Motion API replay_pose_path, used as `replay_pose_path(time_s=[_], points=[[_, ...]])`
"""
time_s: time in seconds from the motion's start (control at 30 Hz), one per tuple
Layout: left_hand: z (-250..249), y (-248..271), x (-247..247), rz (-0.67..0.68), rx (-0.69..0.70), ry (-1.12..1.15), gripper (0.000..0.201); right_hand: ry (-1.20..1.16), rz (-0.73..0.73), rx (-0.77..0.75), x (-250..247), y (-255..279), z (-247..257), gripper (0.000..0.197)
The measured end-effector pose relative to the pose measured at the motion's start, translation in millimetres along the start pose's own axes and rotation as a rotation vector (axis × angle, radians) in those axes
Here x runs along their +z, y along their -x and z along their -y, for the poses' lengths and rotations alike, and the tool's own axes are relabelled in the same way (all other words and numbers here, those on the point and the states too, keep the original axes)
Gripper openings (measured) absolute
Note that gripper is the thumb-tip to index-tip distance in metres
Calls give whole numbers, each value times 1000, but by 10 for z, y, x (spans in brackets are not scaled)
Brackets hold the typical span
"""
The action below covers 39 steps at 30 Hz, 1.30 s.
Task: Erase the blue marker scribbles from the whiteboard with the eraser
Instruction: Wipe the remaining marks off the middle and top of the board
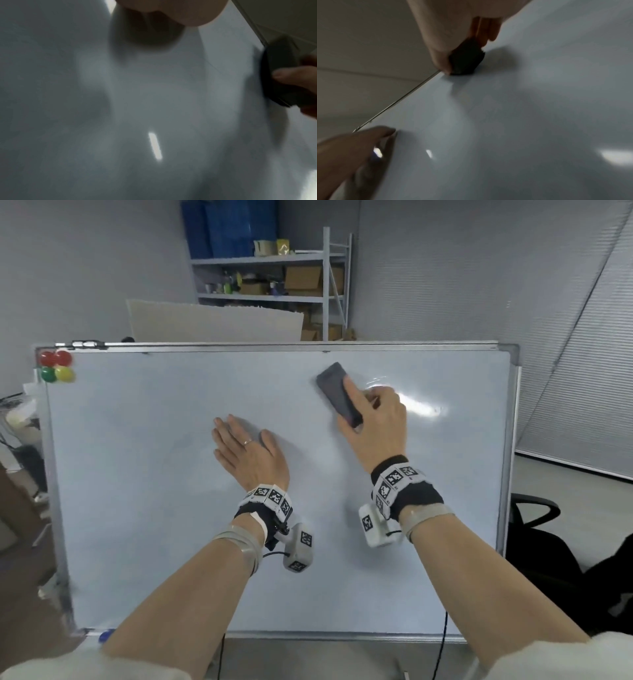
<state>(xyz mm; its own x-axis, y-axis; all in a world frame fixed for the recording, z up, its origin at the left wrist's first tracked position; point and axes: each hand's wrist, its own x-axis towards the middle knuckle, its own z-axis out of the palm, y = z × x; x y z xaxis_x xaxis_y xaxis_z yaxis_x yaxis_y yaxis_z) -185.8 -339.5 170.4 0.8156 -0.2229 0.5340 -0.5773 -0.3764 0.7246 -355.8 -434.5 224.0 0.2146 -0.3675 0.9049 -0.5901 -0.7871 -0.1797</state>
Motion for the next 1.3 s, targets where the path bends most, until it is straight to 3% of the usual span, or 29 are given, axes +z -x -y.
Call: replay_pose_path(time_s=[0.03, 0.13, 0.17, 0.27, 0.3, 0.33, 0.47, 0.53, 0.63, 0.77, 0.83, 0.97, 1.03, 1.2, 1.3], points=[[10, -22, -12, -3, -4, 4, 66, 25, 16, -29, 29, -9, 29, 64], [66, -94, -48, -13, -10, 8, 66, -76, -137, 265, 125, -50, 102, 63], [88, -123, -66, -16, -21, 5, 66, -95, -117, 253, 153, -61, 161, 64], [165, -189, -114, -4, -46, 9, 65, -70, 111, -60, 245, -21, 400, 64], [187, -209, -127, 3, -42, 16, 64, -63, 126, -85, 254, -25, 440, 63], [207, -228, -141, 10, -37, 24, 64, -63, 100, -42, 252, -41, 427, 62], [305, -283, -199, 28, -52, 48, 65, -74, -191, 392, 182, -134, 155, 63], [361, -307, -218, 39, -59, 40, 66, -50, -223, 440, 193, -126, 112, 63], [409, -340, -203, 57, -61, 33, 66, -140, -126, 295, 327, 44, 315, 61], [434, -328, -149, 61, -38, 36, 64, -90, 298, -173, 510, 493, 701, 59], [477, -312, -120, 63, -43, 61, 63, -64, 299, -134, 497, 545, 665, 59], [633, -308, -97, 60, -29, 61, 63, -19, 2, 288, 306, 452, 341, 64], [690, -318, -113, 51, -33, 56, 64, -17, -38, 359, 267, 461, 310, 66], [779, -283, -165, 38, 9, 44, 65, -53, 44, 242, 426, 687, 749, 64], [895, -293, -213, 47, 8, 17, 66, -98, 211, 10, 566, 924, 984, 69]])
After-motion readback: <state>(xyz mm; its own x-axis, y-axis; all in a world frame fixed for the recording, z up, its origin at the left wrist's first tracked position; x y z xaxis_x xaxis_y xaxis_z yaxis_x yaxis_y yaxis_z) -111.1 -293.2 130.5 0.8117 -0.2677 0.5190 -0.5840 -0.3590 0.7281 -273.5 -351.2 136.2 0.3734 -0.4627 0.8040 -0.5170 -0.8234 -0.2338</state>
